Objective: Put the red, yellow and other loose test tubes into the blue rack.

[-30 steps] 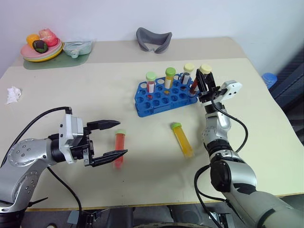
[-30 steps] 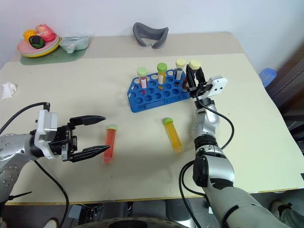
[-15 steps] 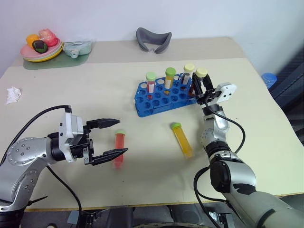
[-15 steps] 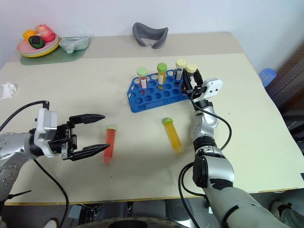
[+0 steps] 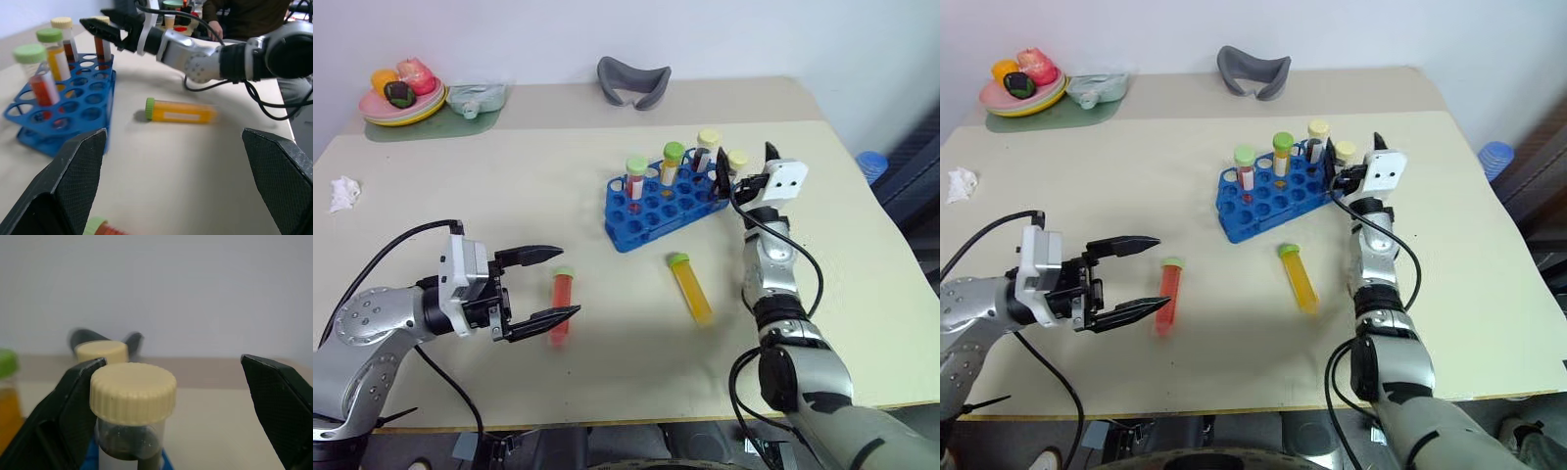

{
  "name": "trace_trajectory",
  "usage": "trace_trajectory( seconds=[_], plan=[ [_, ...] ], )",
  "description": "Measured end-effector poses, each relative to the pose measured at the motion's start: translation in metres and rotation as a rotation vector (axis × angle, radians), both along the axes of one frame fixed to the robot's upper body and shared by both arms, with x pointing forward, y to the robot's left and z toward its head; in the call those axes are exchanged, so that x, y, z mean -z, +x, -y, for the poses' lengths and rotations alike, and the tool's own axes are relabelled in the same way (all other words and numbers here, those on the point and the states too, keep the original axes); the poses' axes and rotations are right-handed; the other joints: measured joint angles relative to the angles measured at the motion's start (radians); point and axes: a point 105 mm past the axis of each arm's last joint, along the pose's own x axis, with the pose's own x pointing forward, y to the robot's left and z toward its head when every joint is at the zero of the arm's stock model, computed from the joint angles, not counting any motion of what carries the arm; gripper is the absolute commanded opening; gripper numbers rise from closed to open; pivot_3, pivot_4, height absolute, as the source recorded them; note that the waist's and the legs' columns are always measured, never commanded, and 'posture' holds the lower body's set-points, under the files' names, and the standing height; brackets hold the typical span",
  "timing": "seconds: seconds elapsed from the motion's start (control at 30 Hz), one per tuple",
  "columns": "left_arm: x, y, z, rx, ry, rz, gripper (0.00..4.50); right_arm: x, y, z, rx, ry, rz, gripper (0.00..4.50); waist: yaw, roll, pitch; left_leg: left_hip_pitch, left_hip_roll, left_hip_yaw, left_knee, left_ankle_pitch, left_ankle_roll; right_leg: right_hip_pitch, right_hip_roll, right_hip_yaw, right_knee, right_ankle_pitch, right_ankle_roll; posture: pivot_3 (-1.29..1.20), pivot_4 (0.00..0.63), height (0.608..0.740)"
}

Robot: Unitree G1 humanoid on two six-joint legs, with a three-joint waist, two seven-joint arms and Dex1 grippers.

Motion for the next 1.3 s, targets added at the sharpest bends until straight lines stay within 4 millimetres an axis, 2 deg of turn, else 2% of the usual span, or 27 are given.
trace_trajectory(
  seconds=[0.17, 0.37, 0.5, 0.6, 0.77, 0.87, 1.0, 1.17, 1.3],
  plan=[
    [0.004, 0.004, 0.003, 0.018, -0.017, -0.002, 4.50, -0.019, -0.030, -0.002, 0.012, -0.176, -0.075, 4.47, -0.002, 0.000, 0.000, 0.000, 0.000, 0.000, 0.000, 0.000, 0.000, 0.000, 0.001, 0.000, 0.000, 0.000, 0.000, 0.00, 0.150, 0.740],
    [0.005, 0.012, 0.005, 0.060, -0.028, -0.001, 4.50, -0.021, -0.053, -0.009, -0.073, -0.235, -0.296, 4.47, -0.001, 0.000, 0.000, 0.000, 0.000, 0.000, 0.000, 0.000, 0.000, 0.000, 0.001, 0.000, 0.000, 0.000, 0.000, 0.00, 0.150, 0.740],
    [0.007, 0.015, 0.004, 0.060, -0.035, -0.001, 4.50, -0.006, -0.067, -0.020, -0.259, -0.205, -0.516, 4.47, 0.000, 0.000, 0.000, 0.000, 0.000, 0.000, 0.000, 0.000, 0.000, 0.001, 0.001, 0.000, 0.000, 0.000, 0.000, 0.00, 0.150, 0.740],
    [0.010, 0.014, 0.007, 0.076, -0.037, -0.008, 4.50, 0.013, -0.075, -0.018, -0.318, -0.235, -0.665, 4.47, 0.002, 0.000, 0.000, 0.000, 0.000, 0.000, 0.000, 0.000, 0.000, 0.001, 0.001, 0.000, 0.000, 0.000, 0.000, 0.00, 0.150, 0.740],
    [0.010, 0.014, 0.007, 0.077, -0.038, -0.005, 4.50, 0.038, -0.085, -0.024, -0.438, -0.235, -0.810, 4.47, 0.008, -0.001, 0.000, 0.000, 0.000, 0.000, 0.000, 0.000, 0.000, 0.000, 0.001, 0.000, -0.001, 0.000, 0.000, 0.00, 0.150, 0.740],
    [0.012, 0.013, 0.006, 0.072, -0.038, -0.013, 4.50, 0.051, -0.082, -0.030, -0.509, -0.200, -0.843, 4.47, 0.013, -0.001, 0.000, 0.000, 0.000, 0.000, 0.000, 0.000, 0.000, 0.000, 0.001, 0.000, -0.001, 0.000, 0.000, 0.00, 0.150, 0.740],
    [0.012, 0.011, 0.006, 0.063, -0.037, -0.013, 4.50, 0.059, -0.059, -0.028, -0.498, -0.170, -0.822, 4.47, 0.020, -0.001, 0.000, 0.000, 0.000, 0.001, 0.001, 0.000, 0.000, 0.000, 0.000, 0.000, -0.001, 0.000, 0.000, 0.00, 0.150, 0.740],
    [0.011, 0.007, 0.003, 0.039, -0.028, -0.004, 4.50, 0.057, -0.027, -0.010, -0.479, -0.200, -0.770, 4.47, 0.022, -0.001, 0.000, 0.000, 0.000, 0.001, 0.000, 0.000, 0.000, 0.000, 0.000, 0.000, -0.002, 0.000, 0.000, 0.00, 0.150, 0.740],
    [0.011, 0.006, -0.001, 0.010, -0.024, -0.003, 4.50, 0.057, -0.021, 0.012, -0.488, -0.261, -0.775, 4.47, 0.022, -0.001, 0.000, -0.001, 0.000, 0.001, 0.000, 0.000, 0.000, 0.000, 0.000, 0.000, -0.003, 0.000, 0.000, 0.00, 0.150, 0.740]
  ],
)
